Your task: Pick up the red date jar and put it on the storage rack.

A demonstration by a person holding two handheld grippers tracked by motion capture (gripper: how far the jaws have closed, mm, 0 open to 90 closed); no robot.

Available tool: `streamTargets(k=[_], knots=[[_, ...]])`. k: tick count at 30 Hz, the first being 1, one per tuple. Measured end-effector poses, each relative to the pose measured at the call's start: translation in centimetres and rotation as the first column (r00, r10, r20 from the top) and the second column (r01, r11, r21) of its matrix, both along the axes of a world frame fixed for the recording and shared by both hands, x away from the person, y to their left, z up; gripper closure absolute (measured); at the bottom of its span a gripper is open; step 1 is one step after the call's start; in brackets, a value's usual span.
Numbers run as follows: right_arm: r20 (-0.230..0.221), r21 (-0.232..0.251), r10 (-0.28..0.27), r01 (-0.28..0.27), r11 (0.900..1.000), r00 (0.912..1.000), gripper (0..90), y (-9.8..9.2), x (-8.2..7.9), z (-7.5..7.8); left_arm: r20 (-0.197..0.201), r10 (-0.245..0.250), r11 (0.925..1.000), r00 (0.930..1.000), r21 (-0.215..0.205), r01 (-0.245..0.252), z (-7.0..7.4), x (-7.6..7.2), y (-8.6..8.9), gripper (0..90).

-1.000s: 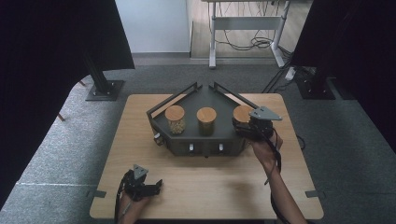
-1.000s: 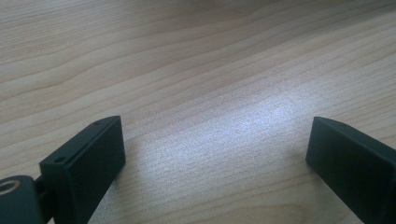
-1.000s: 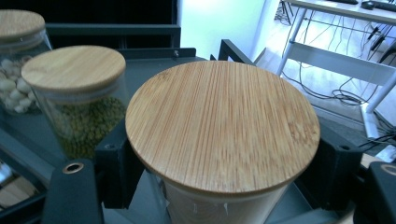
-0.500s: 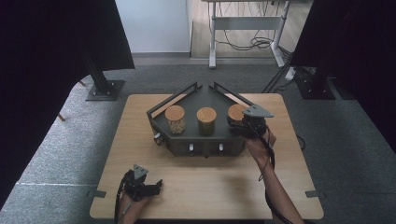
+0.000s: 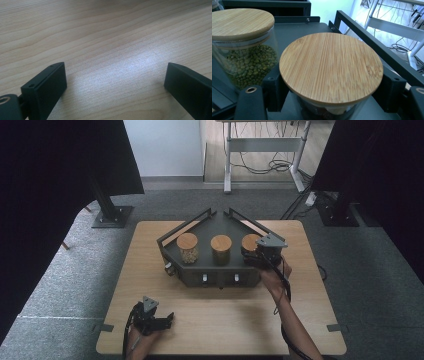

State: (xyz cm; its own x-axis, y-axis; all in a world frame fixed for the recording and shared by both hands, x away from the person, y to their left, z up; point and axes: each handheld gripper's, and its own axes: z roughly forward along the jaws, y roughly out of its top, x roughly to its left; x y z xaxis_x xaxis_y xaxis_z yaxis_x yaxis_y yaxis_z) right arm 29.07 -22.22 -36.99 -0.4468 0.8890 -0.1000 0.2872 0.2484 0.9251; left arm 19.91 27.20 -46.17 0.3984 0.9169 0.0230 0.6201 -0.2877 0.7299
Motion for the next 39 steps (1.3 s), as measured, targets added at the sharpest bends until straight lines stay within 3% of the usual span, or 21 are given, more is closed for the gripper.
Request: streamTargets(k=[14, 19, 25, 31, 39], knots=[[-0.029, 0.037, -0.004, 0.005, 0.999, 0.9996, 22.5, -0.9, 0.4, 0.2, 0.001, -0.001, 1.0000, 1.0000, 0.001, 0.001, 0.0, 0.0, 0.0, 4.0], [-0.040, 0.045, 0.021, -0.019, 0.999, 0.9990, 14.5, -1.2, 0.7, 0.3, 0.000, 0.000, 1.0000, 1.0000, 0.000, 0.000, 0.0, 0.0, 0.0, 4.0], [-0.017, 0.030, 0.024, -0.024, 0.999, 0.9996, 4.1, -1.3, 0.2, 0.5, 0.001, -0.001, 1.0000, 1.0000, 0.002, 0.001, 0.0, 0.0, 0.0, 4.0], [-0.008, -0.004, 0.034, -0.034, 0.999, 0.9994, 2.6, -1.3, -0.4, 0.6, 0.001, -0.001, 1.0000, 1.0000, 0.002, 0.001, 0.0, 0.0, 0.0, 4.0], [0.006, 0.011, 0.035, -0.035, 0.999, 0.9994, 2.9, -1.8, -1.4, 0.6, 0.000, -0.001, 1.0000, 1.0000, 0.001, 0.001, 0.0, 0.0, 0.0, 4.0]])
